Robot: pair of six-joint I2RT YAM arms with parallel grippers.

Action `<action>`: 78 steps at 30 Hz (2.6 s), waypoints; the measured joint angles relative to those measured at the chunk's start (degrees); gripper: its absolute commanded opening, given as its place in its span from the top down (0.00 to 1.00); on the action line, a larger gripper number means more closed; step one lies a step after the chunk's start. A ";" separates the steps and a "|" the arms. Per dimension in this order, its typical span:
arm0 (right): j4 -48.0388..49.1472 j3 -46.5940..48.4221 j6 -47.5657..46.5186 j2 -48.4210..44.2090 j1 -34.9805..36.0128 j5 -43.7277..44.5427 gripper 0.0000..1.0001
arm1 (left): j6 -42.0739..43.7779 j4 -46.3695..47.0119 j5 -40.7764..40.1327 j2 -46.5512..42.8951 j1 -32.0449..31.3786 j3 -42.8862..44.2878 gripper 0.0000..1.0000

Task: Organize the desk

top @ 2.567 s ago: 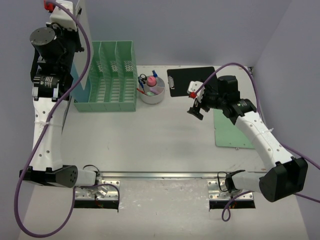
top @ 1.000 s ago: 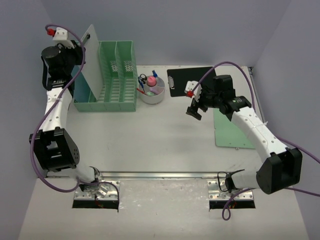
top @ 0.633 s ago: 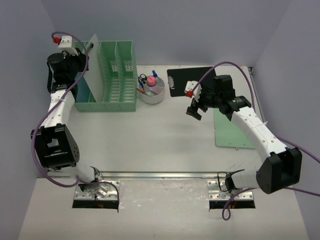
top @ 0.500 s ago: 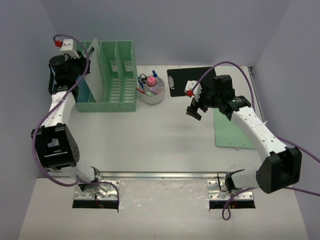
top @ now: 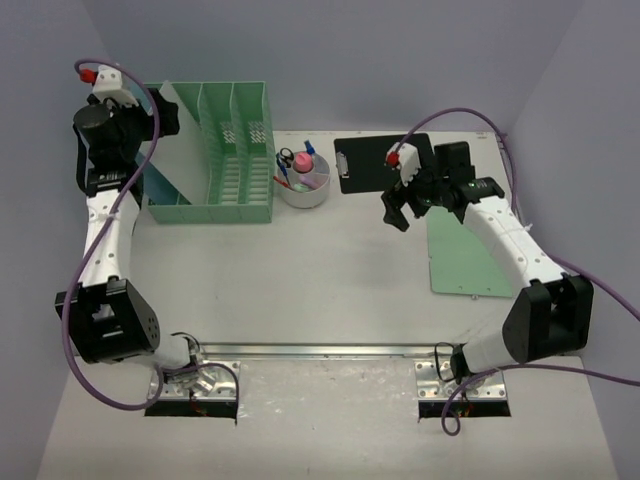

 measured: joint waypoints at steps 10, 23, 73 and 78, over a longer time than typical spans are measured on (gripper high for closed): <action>6.80 5.20 21.86 6.88 -0.07 18.97 0.14 | 0.31 2.64 -6.84 -10.54 -0.02 0.50 0.00; 14.01 34.49 34.84 39.17 11.34 41.05 0.29 | 1.79 -1.42 -11.56 -13.77 -0.02 -2.62 0.00; 30.12 44.19 34.67 62.73 10.45 38.38 0.99 | 0.20 -5.46 -10.03 -17.07 -0.02 -6.03 0.00; 31.28 42.34 35.41 61.77 9.35 37.09 0.99 | 0.17 -5.46 -9.77 -16.50 -0.02 -6.03 0.00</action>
